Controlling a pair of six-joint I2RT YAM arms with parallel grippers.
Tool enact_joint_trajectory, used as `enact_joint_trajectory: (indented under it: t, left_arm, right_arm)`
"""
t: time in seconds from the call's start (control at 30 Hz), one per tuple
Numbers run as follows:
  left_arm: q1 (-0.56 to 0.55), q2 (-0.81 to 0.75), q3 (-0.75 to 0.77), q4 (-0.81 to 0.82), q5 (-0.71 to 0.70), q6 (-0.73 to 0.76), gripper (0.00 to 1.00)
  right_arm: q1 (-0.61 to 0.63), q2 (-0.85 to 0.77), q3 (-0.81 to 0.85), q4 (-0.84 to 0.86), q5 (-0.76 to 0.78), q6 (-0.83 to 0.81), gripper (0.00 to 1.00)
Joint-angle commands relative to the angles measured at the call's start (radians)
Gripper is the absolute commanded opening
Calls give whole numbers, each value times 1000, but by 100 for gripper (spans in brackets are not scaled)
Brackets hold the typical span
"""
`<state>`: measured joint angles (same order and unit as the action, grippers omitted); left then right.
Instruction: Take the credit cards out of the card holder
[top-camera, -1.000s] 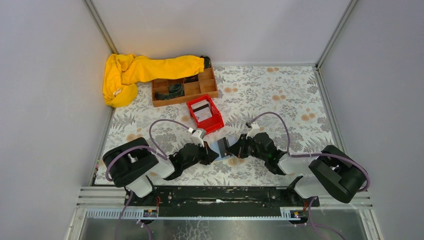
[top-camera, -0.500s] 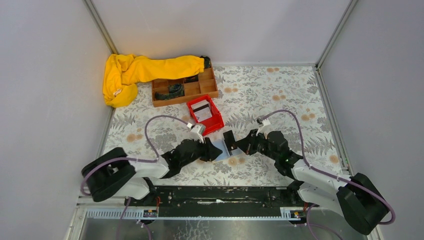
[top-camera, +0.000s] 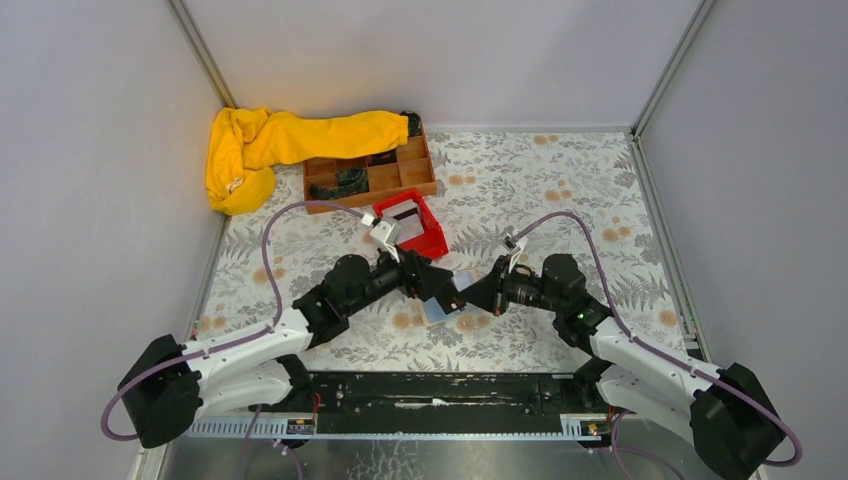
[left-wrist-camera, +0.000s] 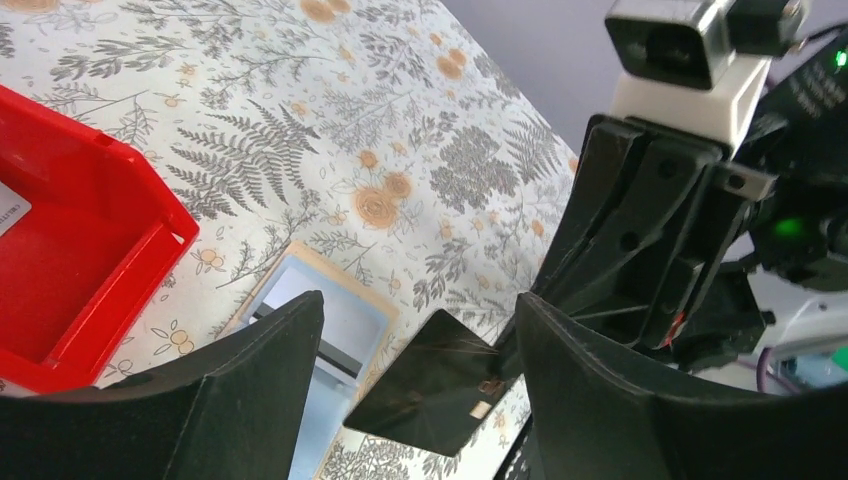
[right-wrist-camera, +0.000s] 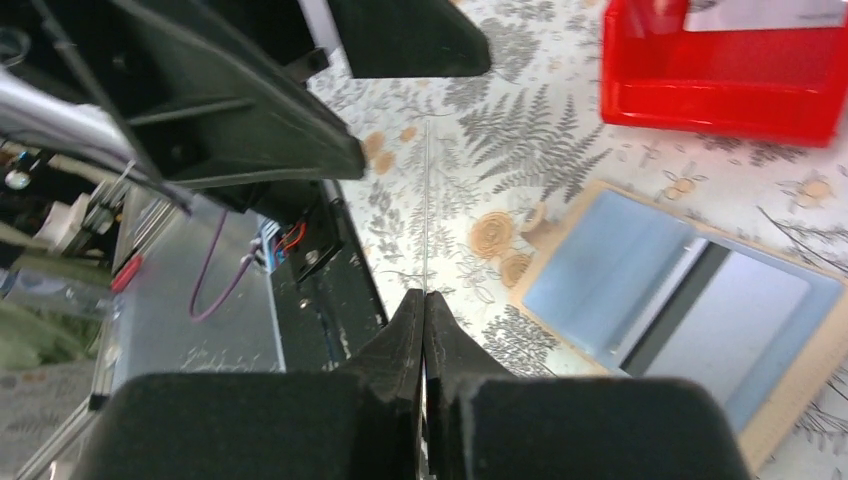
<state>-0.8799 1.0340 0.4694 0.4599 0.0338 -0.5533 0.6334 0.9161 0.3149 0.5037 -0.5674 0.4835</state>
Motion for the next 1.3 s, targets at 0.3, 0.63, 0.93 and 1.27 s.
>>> enact_joint_trajectory:
  t: [0.3, 0.63, 0.93, 1.27]
  left_arm:
    - [13, -233, -79, -73, 270, 183, 69]
    - [15, -244, -102, -58, 375, 163, 32]
    - [15, -215, -103, -38, 438, 165, 11]
    - [15, -185, -121, 15, 455, 164, 0]
  right_arm:
    - [-8, -57, 55, 58, -311, -17, 0]
    - [-14, -31, 78, 44, -343, -31, 0]
    - [-25, -20, 87, 44, -363, -35, 0]
    - [-28, -1, 95, 61, -366, -38, 10]
